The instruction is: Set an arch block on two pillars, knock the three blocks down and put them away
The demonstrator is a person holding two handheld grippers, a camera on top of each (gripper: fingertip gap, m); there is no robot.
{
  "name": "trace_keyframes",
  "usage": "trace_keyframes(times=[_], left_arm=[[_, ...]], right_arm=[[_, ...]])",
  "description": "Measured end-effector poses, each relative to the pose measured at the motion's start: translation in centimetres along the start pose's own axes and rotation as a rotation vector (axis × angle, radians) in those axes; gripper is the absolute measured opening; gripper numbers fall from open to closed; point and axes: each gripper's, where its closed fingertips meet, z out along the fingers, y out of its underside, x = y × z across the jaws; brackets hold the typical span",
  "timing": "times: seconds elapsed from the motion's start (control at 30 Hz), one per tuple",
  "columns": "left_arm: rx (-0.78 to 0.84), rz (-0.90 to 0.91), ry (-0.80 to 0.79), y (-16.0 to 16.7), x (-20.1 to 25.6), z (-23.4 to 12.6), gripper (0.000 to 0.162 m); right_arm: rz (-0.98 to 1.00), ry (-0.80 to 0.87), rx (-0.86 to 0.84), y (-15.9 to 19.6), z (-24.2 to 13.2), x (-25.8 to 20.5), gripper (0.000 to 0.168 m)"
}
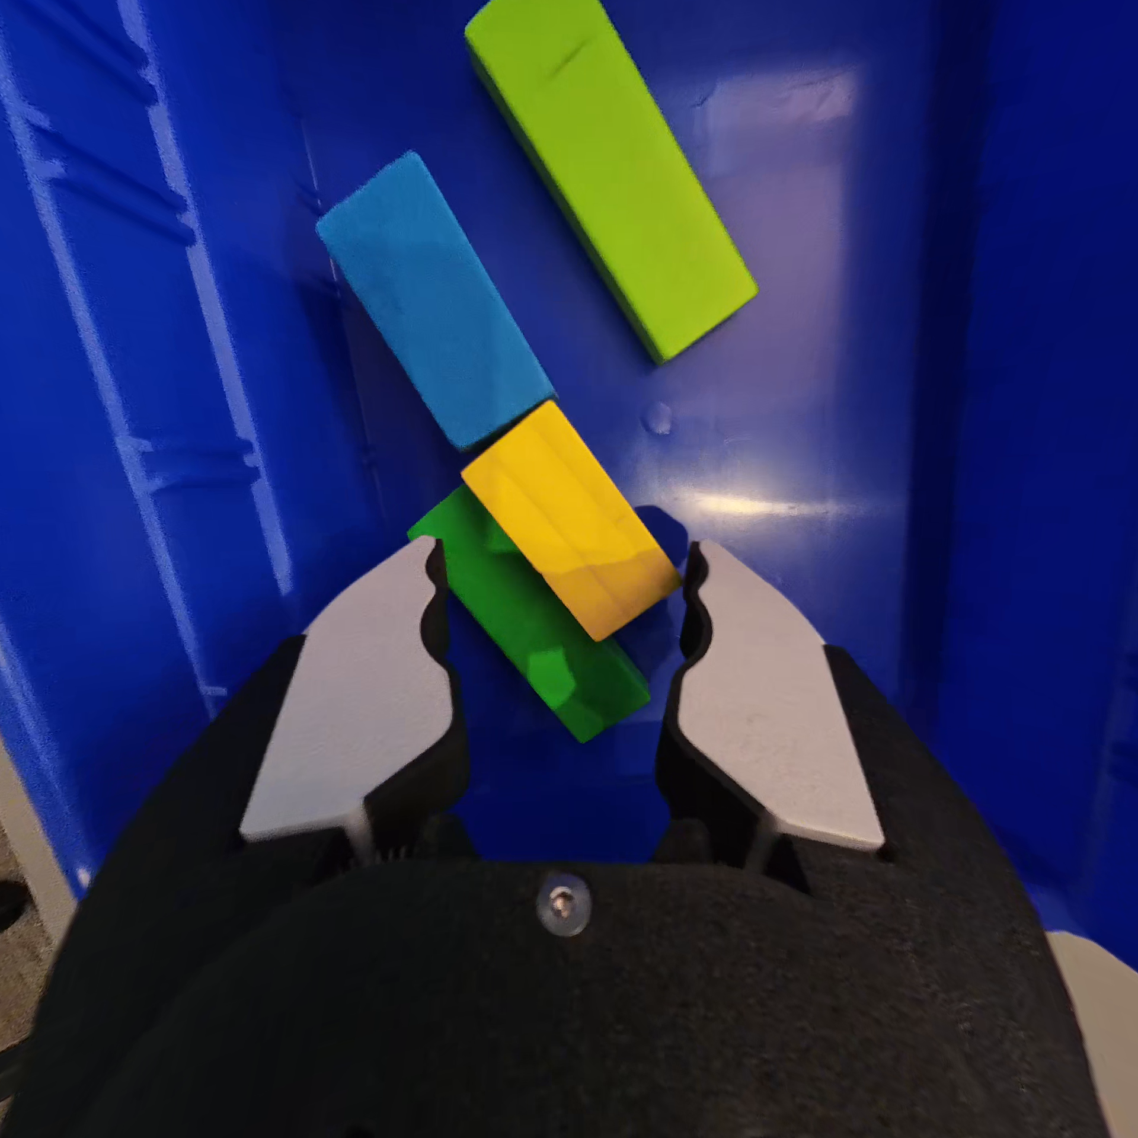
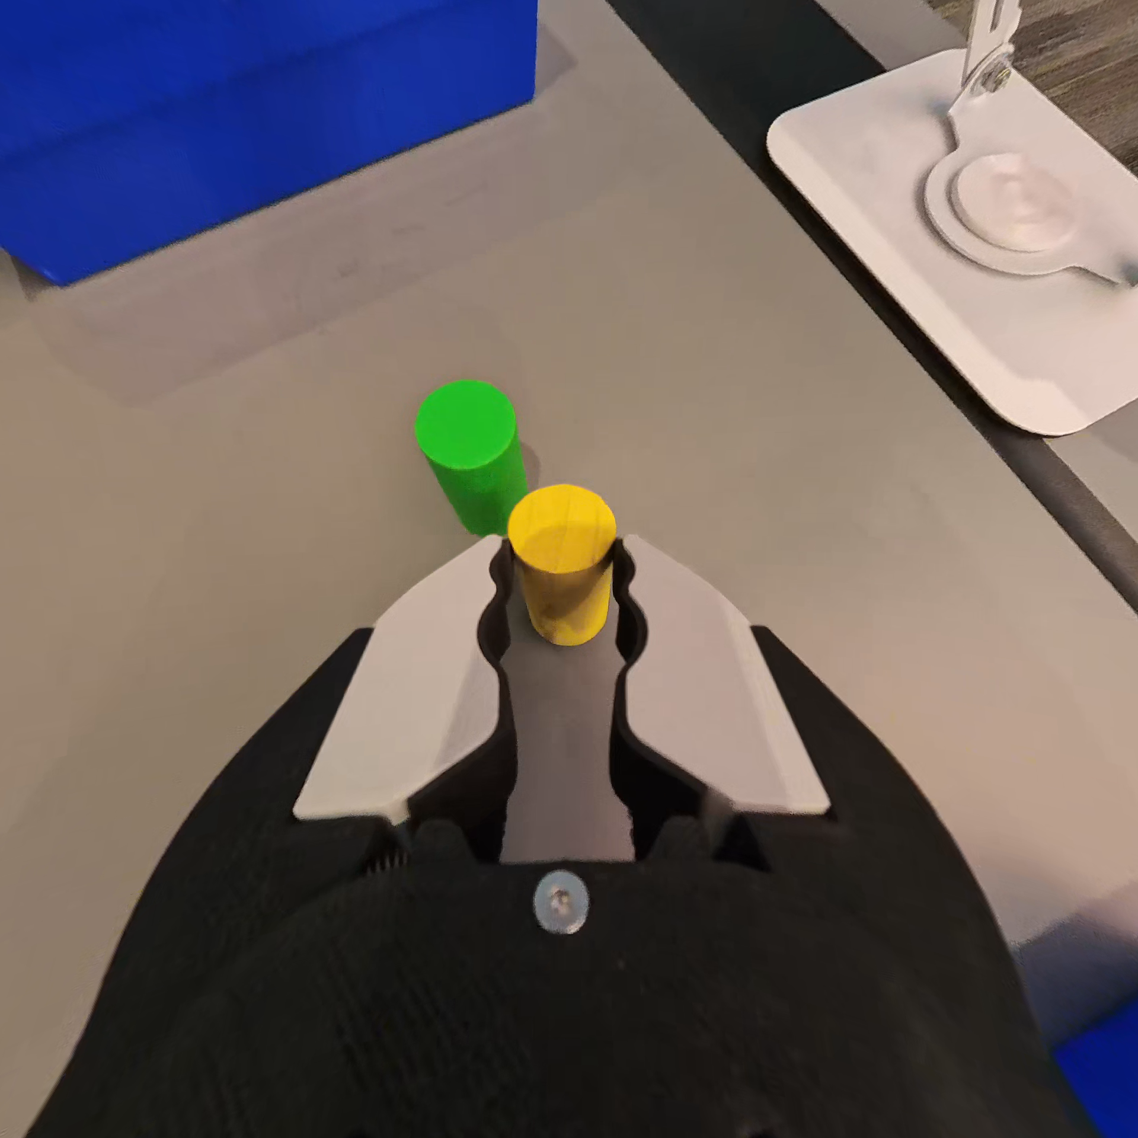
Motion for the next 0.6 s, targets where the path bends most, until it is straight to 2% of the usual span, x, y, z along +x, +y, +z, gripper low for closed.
trace_keyframes(times=[0.2,0.3,0.47,0.53,0.6], left_arm=[[-0.033,0.036,-0.013,0.0,-0.1,0.0,0.061],[-0.047,0.06,-0.013,0.0,0.1,-0.1,0.047],[-0.08,0.077,0.002,0.2,0.0,-0.2,0.045],[-0.077,0.076,0.03,0.3,0.0,-0.5,0.043],[-0.073,0.071,0.064,0.4,0.0,-0.9,0.041]], right_arm=[[0.009,-0.003,-0.092,1.0,-0.7,-0.1,0.032],[0.002,0.024,-0.133,1.4,-1.0,0.2,0.032],[0.006,0.04,-0.153,1.4,-1.0,0.3,0.033],[0.015,0.034,-0.171,1.7,-1.1,0.2,0.042],[0.025,0.034,-0.184,1.8,-1.0,0.3,0.045]])
